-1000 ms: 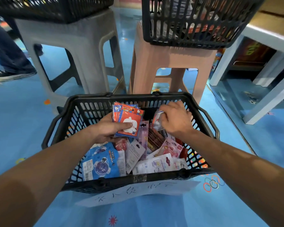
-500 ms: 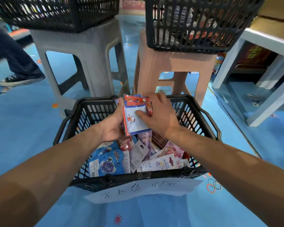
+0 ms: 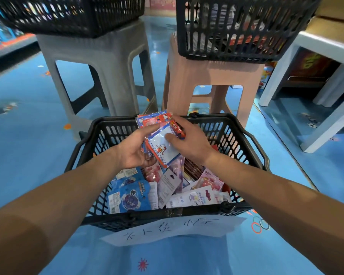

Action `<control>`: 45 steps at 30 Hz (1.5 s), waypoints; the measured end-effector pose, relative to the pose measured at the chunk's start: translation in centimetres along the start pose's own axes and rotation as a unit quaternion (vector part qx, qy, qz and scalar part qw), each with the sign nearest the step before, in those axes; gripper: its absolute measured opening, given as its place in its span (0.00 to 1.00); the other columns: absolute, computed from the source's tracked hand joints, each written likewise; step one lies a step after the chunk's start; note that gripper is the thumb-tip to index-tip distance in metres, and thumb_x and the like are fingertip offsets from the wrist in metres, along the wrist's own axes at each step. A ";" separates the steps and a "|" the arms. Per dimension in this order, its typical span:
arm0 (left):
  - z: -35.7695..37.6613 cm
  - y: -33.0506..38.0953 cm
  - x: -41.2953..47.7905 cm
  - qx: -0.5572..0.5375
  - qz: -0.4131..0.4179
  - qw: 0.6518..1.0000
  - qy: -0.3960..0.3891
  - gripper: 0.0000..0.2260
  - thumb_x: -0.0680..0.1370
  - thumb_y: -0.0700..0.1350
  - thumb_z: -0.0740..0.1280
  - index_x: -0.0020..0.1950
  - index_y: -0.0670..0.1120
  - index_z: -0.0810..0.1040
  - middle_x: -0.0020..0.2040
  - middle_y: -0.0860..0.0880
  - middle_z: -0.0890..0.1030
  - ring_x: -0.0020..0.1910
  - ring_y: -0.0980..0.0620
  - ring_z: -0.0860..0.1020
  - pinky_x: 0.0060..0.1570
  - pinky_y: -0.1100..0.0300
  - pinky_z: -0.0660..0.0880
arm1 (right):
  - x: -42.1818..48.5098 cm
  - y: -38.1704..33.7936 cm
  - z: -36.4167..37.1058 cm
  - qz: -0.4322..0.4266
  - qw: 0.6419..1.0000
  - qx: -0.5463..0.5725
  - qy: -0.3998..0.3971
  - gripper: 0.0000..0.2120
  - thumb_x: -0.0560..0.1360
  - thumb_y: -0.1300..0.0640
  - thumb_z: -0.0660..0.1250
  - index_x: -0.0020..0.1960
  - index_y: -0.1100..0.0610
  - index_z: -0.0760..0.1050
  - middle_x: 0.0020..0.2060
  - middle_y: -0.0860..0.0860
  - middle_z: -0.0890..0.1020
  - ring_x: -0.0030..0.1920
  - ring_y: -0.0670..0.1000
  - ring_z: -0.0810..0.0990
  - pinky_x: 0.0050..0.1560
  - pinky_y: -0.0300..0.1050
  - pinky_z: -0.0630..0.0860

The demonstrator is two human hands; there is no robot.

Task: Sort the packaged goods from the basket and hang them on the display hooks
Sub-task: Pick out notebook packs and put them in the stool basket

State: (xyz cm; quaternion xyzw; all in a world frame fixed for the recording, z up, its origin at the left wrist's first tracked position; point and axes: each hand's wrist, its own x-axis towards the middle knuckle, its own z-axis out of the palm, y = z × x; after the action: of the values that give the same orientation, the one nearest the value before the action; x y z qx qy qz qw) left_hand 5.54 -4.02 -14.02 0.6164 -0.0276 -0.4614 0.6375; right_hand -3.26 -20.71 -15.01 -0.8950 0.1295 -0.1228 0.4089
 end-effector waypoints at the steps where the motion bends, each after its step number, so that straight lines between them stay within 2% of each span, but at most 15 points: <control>1: -0.2 0.0 0.2 -0.006 -0.002 1.000 0.002 0.14 0.75 0.60 0.73 0.51 0.51 0.84 0.45 0.50 0.85 0.44 0.51 0.83 0.46 0.59 0.76 | 0.1 -0.1 -0.2 0.003 1.000 0.014 -0.010 0.31 0.77 0.46 0.69 0.78 0.47 0.67 0.66 0.48 0.81 0.67 0.53 0.77 0.72 0.53 0.71; 5: -1.2 -0.1 0.6 0.039 -0.001 0.999 0.011 0.17 0.77 0.62 0.70 0.56 0.51 0.83 0.54 0.47 0.86 0.56 0.47 0.82 0.69 0.47 0.72 | 0.7 -0.1 -1.4 0.011 0.999 -0.031 -0.011 0.32 0.71 0.46 0.65 0.76 0.43 0.69 0.69 0.46 0.78 0.69 0.53 0.76 0.73 0.56 0.69; 8: -1.3 -0.3 0.0 0.114 0.002 0.993 0.027 0.18 0.77 0.64 0.68 0.57 0.52 0.81 0.50 0.51 0.88 0.56 0.47 0.82 0.64 0.46 0.73 | 0.8 -0.5 -2.3 0.020 0.997 -0.074 0.004 0.31 0.72 0.48 0.67 0.75 0.41 0.71 0.68 0.50 0.79 0.69 0.58 0.73 0.75 0.58 0.65; 11: -1.2 -0.6 -0.4 0.161 -0.012 0.987 -0.024 0.28 0.71 0.70 0.65 0.62 0.53 0.80 0.55 0.48 0.87 0.58 0.46 0.82 0.62 0.46 0.74 | -0.1 -1.7 -2.2 -0.029 0.997 -0.072 -0.019 0.34 0.72 0.54 0.77 0.76 0.51 0.70 0.67 0.53 0.75 0.68 0.56 0.73 0.74 0.56 0.66; 13: -1.1 -0.9 -0.3 0.158 -0.019 0.985 -0.060 0.33 0.67 0.69 0.70 0.66 0.52 0.78 0.59 0.46 0.86 0.61 0.45 0.82 0.67 0.43 0.73 | -0.5 -2.2 -1.6 -0.044 0.996 -0.073 -0.026 0.37 0.70 0.50 0.80 0.75 0.52 0.70 0.65 0.54 0.71 0.67 0.55 0.74 0.73 0.51 0.68; 15: -1.2 -1.1 0.1 0.150 -0.018 0.985 -0.087 0.36 0.64 0.60 0.83 0.68 0.50 0.77 0.62 0.44 0.84 0.63 0.42 0.81 0.69 0.40 0.71 | -0.8 -2.3 -1.0 -0.056 0.995 -0.081 -0.011 0.38 0.69 0.47 0.80 0.75 0.53 0.70 0.64 0.52 0.69 0.65 0.53 0.75 0.71 0.44 0.71; 17: -1.2 -1.1 0.3 0.169 -0.016 0.980 -0.100 0.32 0.66 0.44 0.83 0.68 0.48 0.78 0.63 0.43 0.84 0.63 0.40 0.81 0.67 0.42 0.72 | -0.9 -2.2 -0.8 -0.048 0.996 -0.070 0.021 0.38 0.69 0.44 0.80 0.74 0.53 0.70 0.63 0.52 0.68 0.63 0.52 0.75 0.69 0.44 0.72; 21: -1.2 -1.1 0.5 0.166 -0.020 0.982 -0.083 0.29 0.69 0.35 0.78 0.68 0.48 0.76 0.60 0.43 0.85 0.60 0.40 0.83 0.62 0.40 0.74 | 0.0 -1.0 0.3 0.085 0.991 0.073 0.069 0.39 0.67 0.26 0.71 0.70 0.47 0.71 0.65 0.52 0.74 0.64 0.52 0.76 0.67 0.52 0.74; 23: -1.1 -1.2 0.5 0.150 -0.016 0.984 -0.091 0.32 0.71 0.34 0.78 0.72 0.49 0.73 0.62 0.42 0.84 0.60 0.39 0.83 0.58 0.36 0.78 | 0.9 -0.6 0.6 0.188 0.952 0.237 0.048 0.47 0.63 0.19 0.67 0.69 0.51 0.74 0.59 0.53 0.83 0.57 0.55 0.84 0.62 0.57 0.79; 26: -0.5 -1.2 0.4 0.142 -0.003 0.984 -0.107 0.33 0.72 0.34 0.78 0.73 0.51 0.70 0.63 0.42 0.83 0.59 0.36 0.83 0.52 0.32 0.80 | 0.8 -1.3 0.4 0.265 0.880 0.392 -0.035 0.47 0.65 0.24 0.70 0.69 0.58 0.75 0.54 0.58 0.86 0.52 0.61 0.87 0.59 0.62 0.81; 30: 0.7 -1.2 -0.1 0.115 0.016 0.990 -0.085 0.32 0.68 0.37 0.77 0.71 0.47 0.74 0.60 0.41 0.85 0.55 0.37 0.85 0.52 0.40 0.82 | 0.6 -2.1 1.1 0.229 0.872 0.431 0.039 0.47 0.58 0.29 0.78 0.65 0.60 0.77 0.51 0.60 0.87 0.50 0.61 0.87 0.59 0.65 0.81; 34: 1.2 -1.2 -0.4 0.100 0.020 0.990 -0.093 0.28 0.66 0.38 0.79 0.66 0.46 0.79 0.58 0.41 0.85 0.55 0.37 0.85 0.55 0.43 0.81 | 0.5 -2.8 0.6 0.205 0.877 0.428 0.073 0.31 0.72 0.36 0.74 0.61 0.60 0.75 0.49 0.59 0.87 0.47 0.59 0.88 0.55 0.58 0.84; 37: 1.1 -1.2 -0.3 0.104 0.004 0.989 -0.110 0.25 0.67 0.37 0.80 0.63 0.45 0.80 0.60 0.40 0.85 0.61 0.37 0.83 0.64 0.40 0.77 | 0.2 -3.1 0.6 0.212 0.877 0.423 0.084 0.25 0.75 0.41 0.74 0.59 0.60 0.76 0.47 0.59 0.87 0.45 0.57 0.88 0.51 0.54 0.85; 41: 0.9 -1.0 -0.1 0.132 -0.018 0.983 -0.129 0.22 0.68 0.37 0.77 0.61 0.44 0.81 0.57 0.42 0.86 0.55 0.42 0.85 0.54 0.51 0.83 | 0.1 -3.1 0.7 0.216 0.869 0.428 0.120 0.17 0.77 0.49 0.72 0.55 0.62 0.77 0.46 0.61 0.86 0.46 0.61 0.86 0.55 0.57 0.82; 45: 1.2 -1.3 0.1 0.149 0.011 0.982 -0.112 0.20 0.69 0.25 0.74 0.56 0.43 0.82 0.53 0.41 0.86 0.51 0.44 0.86 0.50 0.53 0.83 | 0.6 -2.7 0.3 0.201 0.874 0.427 0.115 0.05 0.81 0.58 0.65 0.48 0.58 0.76 0.44 0.61 0.82 0.45 0.59 0.82 0.50 0.55 0.79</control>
State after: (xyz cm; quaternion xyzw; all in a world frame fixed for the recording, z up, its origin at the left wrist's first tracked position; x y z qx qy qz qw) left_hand 4.17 -4.72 -14.86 0.6488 -0.1739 -0.5113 0.5360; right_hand -2.27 -19.00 -13.09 -0.5678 0.2879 -0.1829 0.7492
